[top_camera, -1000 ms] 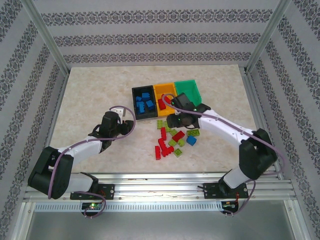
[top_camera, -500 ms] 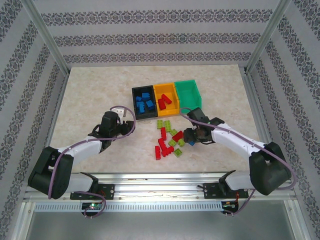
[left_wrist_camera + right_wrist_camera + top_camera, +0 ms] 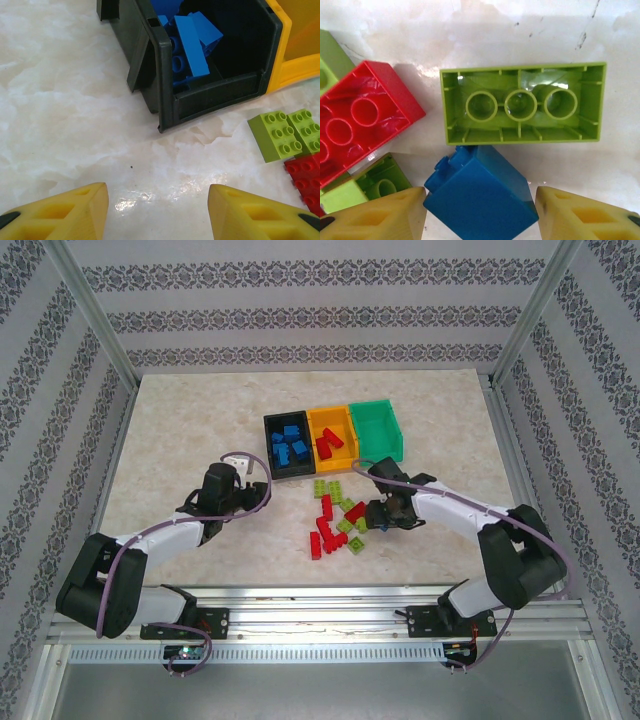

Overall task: Sort the legos into containers by color
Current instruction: Pick up the lego from the center of the table, then move the container to the top-center of the table.

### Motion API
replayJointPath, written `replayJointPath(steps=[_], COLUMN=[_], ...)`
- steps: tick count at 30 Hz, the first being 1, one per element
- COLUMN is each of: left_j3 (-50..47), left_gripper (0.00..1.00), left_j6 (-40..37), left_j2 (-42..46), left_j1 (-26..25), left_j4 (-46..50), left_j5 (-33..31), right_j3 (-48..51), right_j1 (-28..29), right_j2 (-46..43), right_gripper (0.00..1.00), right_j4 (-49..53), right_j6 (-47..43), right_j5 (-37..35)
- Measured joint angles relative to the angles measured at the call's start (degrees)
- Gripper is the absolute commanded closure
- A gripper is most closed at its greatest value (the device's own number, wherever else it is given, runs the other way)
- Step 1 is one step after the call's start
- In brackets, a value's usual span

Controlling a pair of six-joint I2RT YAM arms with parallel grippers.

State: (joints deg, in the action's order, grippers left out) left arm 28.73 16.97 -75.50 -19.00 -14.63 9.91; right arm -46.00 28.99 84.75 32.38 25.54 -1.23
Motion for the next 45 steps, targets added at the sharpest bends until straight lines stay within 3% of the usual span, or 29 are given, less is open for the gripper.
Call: replayJointPath(steps=[10, 18, 26, 37, 45], left_j3=[0.00, -0.02, -1.51, -2.80, -3.54], left_gripper=[0.45, 0.45, 0.47, 0.47, 0.47], left_j6=[0.00, 0.15, 1.49, 2.82, 3.26], left_j2=[0.00, 0.00, 1.49, 3.61, 4.50], left_j1=[0.00, 0.00, 0.00, 1.03, 1.79], left_j4=[0.00, 0.00, -0.22, -0.33, -0.42], left_j5=[-0.02, -0.50, -3.13, -5.49, -5.66], right_j3=[-0.50, -2.97, -13.70, -45.00, -59.58], right_j1=[0.00, 0.44, 6.27, 12.66, 13.09], right_j2=[2.10, 0.09, -0.33, 25.00, 37.18], right_gripper=[0.63, 0.64, 0.63, 0.63, 0.62], right_j4=[-1.14, 1.49, 1.20, -2.25, -1.18], right_j6=[-0.46, -0.39, -0.13, -0.20, -0.17], right_j5=[0.11, 0.17, 0.63, 5.57, 8.20])
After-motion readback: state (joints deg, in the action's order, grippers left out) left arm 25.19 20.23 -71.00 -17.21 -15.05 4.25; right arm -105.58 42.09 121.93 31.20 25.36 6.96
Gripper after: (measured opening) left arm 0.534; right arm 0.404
